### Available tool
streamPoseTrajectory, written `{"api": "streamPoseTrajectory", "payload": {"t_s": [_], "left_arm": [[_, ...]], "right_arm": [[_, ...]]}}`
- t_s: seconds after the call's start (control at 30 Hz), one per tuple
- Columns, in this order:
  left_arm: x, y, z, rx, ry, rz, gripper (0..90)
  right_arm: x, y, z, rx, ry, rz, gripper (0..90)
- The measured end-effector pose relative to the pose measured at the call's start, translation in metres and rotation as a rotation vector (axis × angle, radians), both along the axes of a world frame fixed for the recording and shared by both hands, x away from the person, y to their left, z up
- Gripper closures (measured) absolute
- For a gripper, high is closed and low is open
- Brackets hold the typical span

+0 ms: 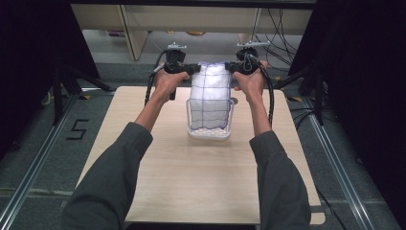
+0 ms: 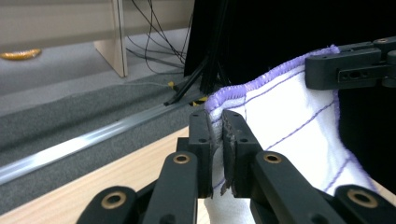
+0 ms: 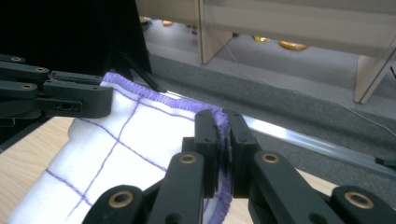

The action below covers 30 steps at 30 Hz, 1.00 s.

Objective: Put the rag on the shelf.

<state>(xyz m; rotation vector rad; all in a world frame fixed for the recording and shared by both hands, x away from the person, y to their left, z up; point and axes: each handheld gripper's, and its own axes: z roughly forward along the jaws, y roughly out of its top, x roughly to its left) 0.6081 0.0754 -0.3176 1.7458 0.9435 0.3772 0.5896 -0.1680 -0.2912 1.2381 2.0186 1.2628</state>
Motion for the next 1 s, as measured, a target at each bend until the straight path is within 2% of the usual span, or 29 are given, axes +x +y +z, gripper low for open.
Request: {"api": "streamPoseTrajectory", "payload": {"t_s": [0.17, 0.23, 0.27, 0.33, 0.43, 0.47, 0.53, 0.57, 0.6, 0.67, 0.7, 0.73, 0.8, 0.83, 0.9, 0.93, 1.0], "left_arm": [[0.003, -0.004, -0.011, 0.005, 0.017, 0.003, 82.8], [0.004, -0.005, -0.013, 0.002, 0.023, -0.003, 82.8], [0.004, -0.005, -0.014, 0.007, 0.028, -0.003, 82.8], [0.004, -0.005, -0.018, 0.015, 0.035, -0.005, 82.8], [0.005, -0.002, -0.025, 0.012, 0.055, -0.002, 82.8], [0.005, -0.001, -0.028, 0.011, 0.063, -0.004, 82.9], [0.005, 0.000, -0.033, 0.024, 0.076, -0.010, 82.8], [0.004, 0.001, -0.035, 0.016, 0.081, -0.009, 82.8], [0.004, 0.001, -0.037, 0.014, 0.088, -0.014, 82.8], [0.003, 0.002, -0.042, 0.027, 0.108, -0.021, 82.4], [0.003, 0.002, -0.044, 0.034, 0.117, -0.022, 81.8], [0.003, 0.003, -0.046, 0.046, 0.119, -0.023, 81.4], [0.002, 0.004, -0.049, 0.034, 0.127, -0.022, 80.7], [0.002, 0.005, -0.051, 0.038, 0.134, -0.023, 78.9], [0.001, 0.007, -0.053, 0.045, 0.158, -0.021, 67.9], [0.001, 0.008, -0.053, 0.041, 0.157, -0.016, 67.5], [-0.001, 0.011, -0.053, 0.037, 0.164, -0.015, 67.4]], "right_arm": [[0.007, 0.000, -0.013, -0.025, 0.022, 0.003, 85.3], [0.009, 0.001, -0.017, -0.019, 0.038, -0.001, 85.3], [0.011, 0.000, -0.019, -0.037, 0.037, 0.012, 85.3], [0.012, 0.001, -0.022, -0.027, 0.059, 0.005, 85.2], [0.016, 0.002, -0.027, -0.060, 0.061, 0.022, 85.1], [0.014, 0.005, -0.028, -0.041, 0.095, 0.009, 85.1], [0.016, 0.005, -0.031, -0.052, 0.104, 0.012, 85.0], [0.016, 0.006, -0.033, -0.061, 0.108, 0.019, 84.9], [0.016, 0.008, -0.034, -0.067, 0.135, 0.012, 84.6], [0.017, 0.008, -0.038, -0.072, 0.149, 0.010, 83.9], [0.018, 0.008, -0.040, -0.074, 0.138, 0.023, 83.2], [0.018, 0.008, -0.042, -0.069, 0.161, 0.020, 81.8], [0.019, 0.008, -0.047, -0.073, 0.184, 0.018, 76.8], [0.020, 0.008, -0.049, -0.071, 0.179, 0.017, 74.9], [0.020, 0.007, -0.051, -0.061, 0.198, 0.007, 70.6], [0.020, 0.007, -0.051, -0.060, 0.182, 0.003, 67.3], [0.019, 0.006, -0.049, -0.050, 0.188, -0.007, 66.4]]}}
